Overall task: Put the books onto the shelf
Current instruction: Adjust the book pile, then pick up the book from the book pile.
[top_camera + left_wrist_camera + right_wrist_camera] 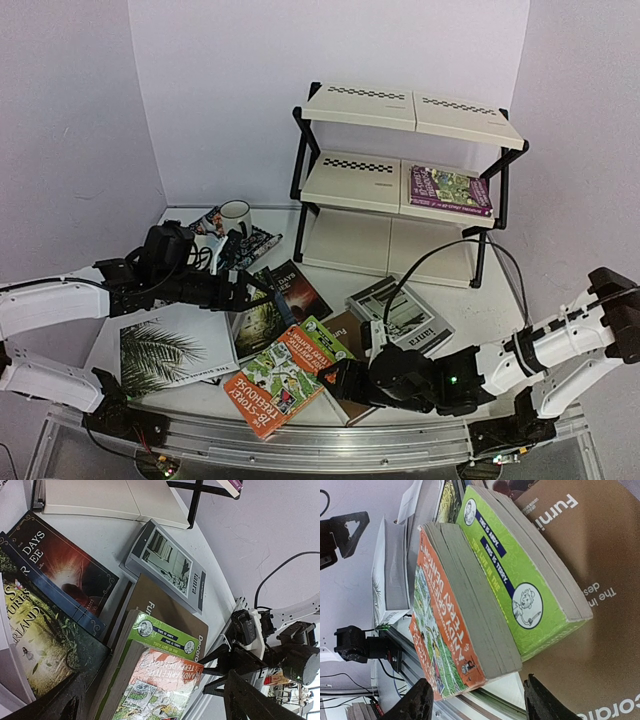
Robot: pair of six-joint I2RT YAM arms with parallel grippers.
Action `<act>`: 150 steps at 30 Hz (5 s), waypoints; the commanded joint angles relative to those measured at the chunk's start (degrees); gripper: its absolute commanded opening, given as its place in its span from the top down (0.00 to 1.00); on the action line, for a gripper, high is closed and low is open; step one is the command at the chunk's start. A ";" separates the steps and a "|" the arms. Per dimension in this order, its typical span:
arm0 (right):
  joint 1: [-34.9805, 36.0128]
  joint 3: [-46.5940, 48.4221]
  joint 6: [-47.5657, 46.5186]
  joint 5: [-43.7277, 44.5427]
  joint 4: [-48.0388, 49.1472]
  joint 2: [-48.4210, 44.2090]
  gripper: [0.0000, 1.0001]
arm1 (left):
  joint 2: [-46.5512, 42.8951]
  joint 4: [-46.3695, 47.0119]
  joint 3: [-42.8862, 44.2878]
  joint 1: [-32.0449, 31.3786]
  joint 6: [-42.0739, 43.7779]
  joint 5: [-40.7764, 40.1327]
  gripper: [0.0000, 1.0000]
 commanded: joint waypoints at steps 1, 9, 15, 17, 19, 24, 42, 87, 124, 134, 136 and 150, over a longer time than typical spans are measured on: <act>0.36 0.77 0.76 3.71 2.25 1.58 0.40 | 0.88 0.64 0.46 -0.31 0.59 0.85 0.03; 0.36 2.31 2.38 4.60 2.86 4.82 0.41 | 1.30 0.65 0.87 -0.39 0.87 0.75 0.03; 0.36 2.58 2.71 6.85 3.23 4.74 0.51 | 1.26 0.69 0.77 -0.39 0.94 0.49 0.03; 0.36 2.87 2.52 7.44 3.33 4.64 0.57 | 1.24 0.66 0.78 -0.40 0.97 0.40 0.03; 0.36 3.13 2.59 7.79 3.36 4.42 0.71 | 1.10 0.66 0.75 -0.39 1.01 0.38 0.03; 0.36 2.97 2.74 8.16 3.38 2.27 0.96 | 0.56 0.64 0.74 -0.39 1.06 0.37 0.03; 0.15 -0.45 1.10 24.07 -13.66 -14.86 1.00 | 3.83 3.97 3.81 -0.57 0.78 0.07 0.02; 1.33 16.60 -83.19 12.78 -50.13 -9.52 0.14 | 0.94 9.32 -4.93 -19.09 -28.68 -10.10 0.06; 7.48 -12.55 -134.62 19.90 -0.68 -12.12 0.19 | 0.94 9.44 -5.14 -14.03 -31.50 -11.27 0.05; 7.45 -16.63 -141.17 24.19 18.60 -1.49 0.25 | 2.99 9.42 -3.95 -12.65 -30.23 -9.79 0.05; 7.41 -16.68 -141.30 24.41 20.62 0.11 0.28 | 3.03 9.42 -3.94 -12.31 -30.17 -9.40 0.05; 7.39 -15.93 -147.83 27.18 31.63 2.08 0.86 | 3.72 8.06 -2.18 -11.74 -28.88 -9.28 0.05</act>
